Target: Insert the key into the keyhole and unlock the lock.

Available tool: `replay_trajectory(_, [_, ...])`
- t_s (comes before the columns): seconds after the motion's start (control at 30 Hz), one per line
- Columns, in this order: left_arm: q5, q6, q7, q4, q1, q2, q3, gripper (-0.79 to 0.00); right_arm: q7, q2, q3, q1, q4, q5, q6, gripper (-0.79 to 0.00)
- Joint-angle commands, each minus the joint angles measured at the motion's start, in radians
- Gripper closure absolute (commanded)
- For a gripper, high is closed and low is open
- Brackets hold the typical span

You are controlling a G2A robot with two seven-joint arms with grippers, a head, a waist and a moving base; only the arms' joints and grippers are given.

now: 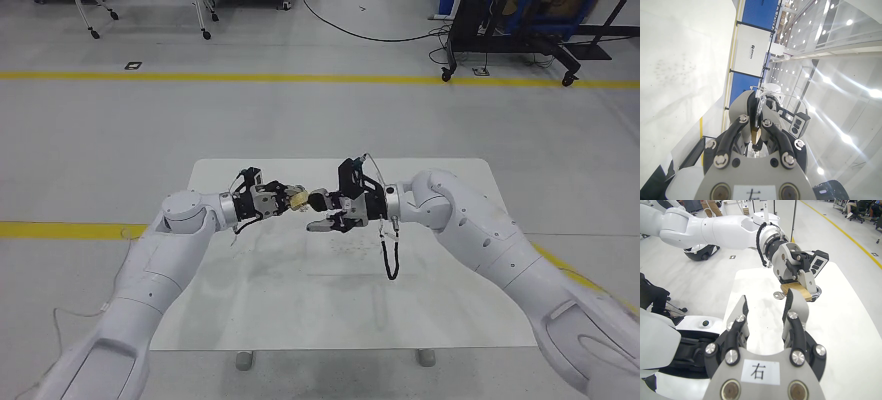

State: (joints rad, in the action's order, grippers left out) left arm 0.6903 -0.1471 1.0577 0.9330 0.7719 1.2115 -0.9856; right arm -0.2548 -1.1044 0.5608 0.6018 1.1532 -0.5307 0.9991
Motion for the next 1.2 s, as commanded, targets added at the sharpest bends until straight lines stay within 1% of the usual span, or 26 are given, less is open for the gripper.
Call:
replay_trajectory(0.0, [-0.002,0.003,-0.009,0.002,0.002,0.000,-0.001,0.000,0.000,0.000,0.000,0.000,0.000,0.000,0.000,-0.785])
replay_trajectory(0.07, [-0.021,0.034,-0.085,0.033,0.022,-0.002,-0.012,0.000,0.000,0.000,0.000,0.000,0.000,0.000,0.000,-0.785])
replay_trajectory(0.13, [-0.014,0.049,-0.129,0.050,0.037,-0.003,-0.029,0.000,0.004,0.001,0.013,0.002,0.022,-0.037,-0.057,-0.785])
replay_trajectory(0.17, [-0.017,0.062,-0.160,0.060,0.045,-0.005,-0.038,0.000,0.010,0.004,0.025,0.006,0.053,-0.091,-0.112,-0.785])
replay_trajectory(0.2, [-0.023,0.077,-0.195,0.075,0.056,-0.006,-0.048,0.000,0.024,0.010,0.042,0.023,0.107,-0.181,-0.202,-0.785])
replay_trajectory(0.23, [-0.023,0.083,-0.209,0.083,0.062,-0.007,-0.054,0.000,0.031,0.013,0.049,0.035,0.141,-0.235,-0.251,-0.767])
replay_trajectory(0.27, [-0.023,0.089,-0.228,0.094,0.070,-0.009,-0.063,0.000,0.035,0.020,0.061,0.054,0.184,-0.319,-0.335,-0.711])
replay_trajectory(0.3, [-0.027,0.092,-0.247,0.109,0.081,-0.010,-0.071,0.000,0.028,0.028,0.069,0.086,0.254,-0.439,-0.459,-0.613])
replay_trajectory(0.33, [-0.026,0.090,-0.255,0.119,0.089,-0.011,-0.075,0.000,0.019,0.033,0.072,0.114,0.303,-0.518,-0.546,-0.533])
replay_trajectory(0.4, [-0.021,0.077,-0.262,0.131,0.099,-0.012,-0.081,0.000,-0.003,0.037,0.069,0.160,0.380,-0.642,-0.688,-0.354])
replay_trajectory(0.47, [-0.031,0.058,-0.276,0.141,0.104,-0.012,-0.081,0.000,-0.032,0.039,0.060,0.200,0.440,-0.773,-0.814,-0.354])
replay_trajectory(0.53, [-0.037,0.042,-0.289,0.148,0.107,-0.011,-0.080,0.000,-0.051,0.036,0.037,0.228,0.487,-0.903,-0.896,-0.372])
replay_trajectory(0.57, [-0.037,0.037,-0.292,0.150,0.108,-0.011,-0.080,0.000,-0.046,0.033,0.027,0.243,0.502,-0.935,-0.916,-0.372])
replay_trajectory(0.67, [-0.041,0.025,-0.301,0.154,0.110,-0.010,-0.084,0.000,-0.025,0.028,0.026,0.259,0.509,-0.978,-0.914,-0.339])
replay_trajectory(0.73, [-0.044,0.021,-0.303,0.155,0.110,-0.010,-0.085,0.000,-0.016,0.026,0.032,0.263,0.507,-0.983,-0.895,-0.302])
replay_trajectory(0.77, [-0.048,0.019,-0.303,0.157,0.110,-0.010,-0.086,0.000,-0.015,0.024,0.035,0.264,0.503,-0.984,-0.885,-0.262])
replay_trajectory(0.87, [-0.059,0.011,-0.301,0.159,0.111,-0.009,-0.084,0.000,-0.030,0.017,0.042,0.263,0.495,-0.987,-0.860,-0.200])
replay_trajectory(0.93, [-0.066,0.009,-0.301,0.161,0.111,-0.009,-0.083,0.000,-0.038,0.012,0.046,0.261,0.489,-0.989,-0.848,-0.194])
replay_trajectory(1.07, [-0.074,0.006,-0.300,0.163,0.111,-0.007,-0.084,0.000,-0.055,0.001,0.050,0.260,0.480,-0.996,-0.835,-0.222])
replay_trajectory(1.17, [-0.077,0.002,-0.298,0.162,0.111,-0.007,-0.085,0.000,-0.071,-0.008,0.050,0.259,0.478,-1.009,-0.828,-0.228])
